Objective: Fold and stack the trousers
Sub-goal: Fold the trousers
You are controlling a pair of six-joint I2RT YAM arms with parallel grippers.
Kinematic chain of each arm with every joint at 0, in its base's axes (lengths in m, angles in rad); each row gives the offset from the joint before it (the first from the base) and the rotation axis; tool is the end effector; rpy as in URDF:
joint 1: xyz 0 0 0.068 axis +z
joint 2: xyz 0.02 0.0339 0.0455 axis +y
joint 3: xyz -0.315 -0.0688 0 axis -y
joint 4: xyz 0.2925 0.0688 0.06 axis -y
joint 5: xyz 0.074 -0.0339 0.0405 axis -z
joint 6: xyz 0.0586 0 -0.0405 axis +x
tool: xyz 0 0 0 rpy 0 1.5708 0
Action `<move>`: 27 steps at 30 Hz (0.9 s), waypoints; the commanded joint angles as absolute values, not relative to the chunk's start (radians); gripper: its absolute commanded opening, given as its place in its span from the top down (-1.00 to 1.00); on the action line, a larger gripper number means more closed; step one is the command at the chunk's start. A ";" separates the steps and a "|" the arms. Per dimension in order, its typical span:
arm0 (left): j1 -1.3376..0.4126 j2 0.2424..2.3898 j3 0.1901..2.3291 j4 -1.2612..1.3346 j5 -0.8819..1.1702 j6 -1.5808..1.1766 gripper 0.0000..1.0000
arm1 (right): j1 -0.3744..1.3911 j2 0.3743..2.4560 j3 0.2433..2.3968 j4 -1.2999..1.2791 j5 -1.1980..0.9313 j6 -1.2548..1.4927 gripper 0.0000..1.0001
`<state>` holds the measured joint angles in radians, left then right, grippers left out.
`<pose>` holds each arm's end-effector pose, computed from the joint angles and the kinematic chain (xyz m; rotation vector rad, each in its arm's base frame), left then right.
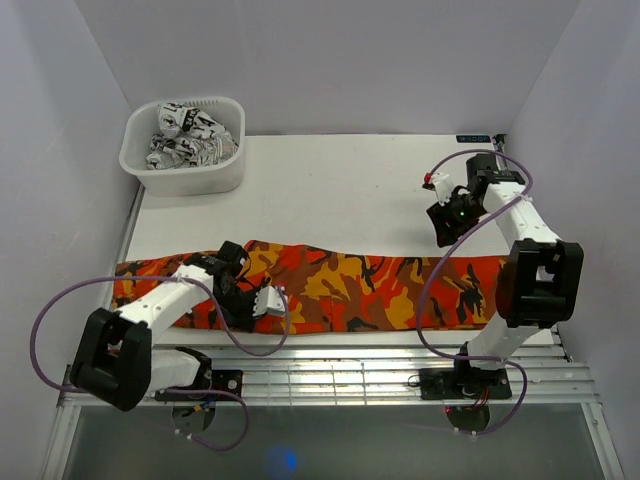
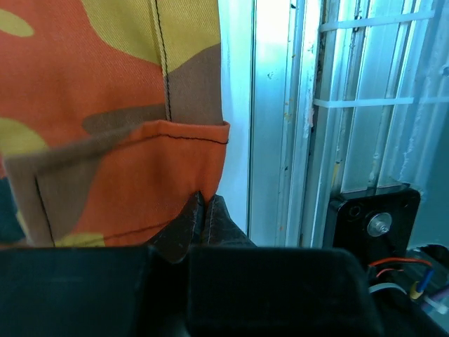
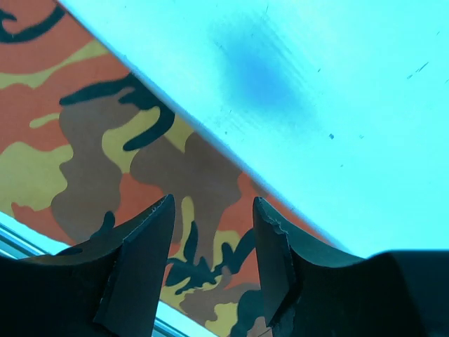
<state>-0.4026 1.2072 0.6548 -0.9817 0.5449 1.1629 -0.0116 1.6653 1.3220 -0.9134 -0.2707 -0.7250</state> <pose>0.1657 -0.1036 0.1815 1.9990 1.9891 -0.7124 0.3858 0.0112 0.2611 -1.0146 2.5531 0.1924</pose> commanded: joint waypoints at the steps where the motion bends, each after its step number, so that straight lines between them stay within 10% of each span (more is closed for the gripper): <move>1: -0.403 1.314 0.658 -0.950 0.565 1.144 1.00 | 0.035 1.704 1.413 -0.959 -0.319 -0.723 -0.09; 12: -0.407 1.451 0.661 -0.858 0.483 1.221 0.99 | 0.208 1.939 1.801 -0.983 -0.592 -0.565 -0.40; 15: -0.407 1.416 0.681 -0.859 0.508 1.197 0.53 | 0.290 2.014 1.881 -0.977 -0.660 -0.537 -0.35; 20: -0.402 1.217 0.871 -0.851 0.642 0.975 -0.16 | 0.362 1.903 1.629 -0.867 -0.736 -0.545 -0.04; 27: -0.165 1.193 1.119 -0.668 0.874 0.480 -0.28 | 0.518 1.691 1.204 -0.562 -0.683 -0.503 0.25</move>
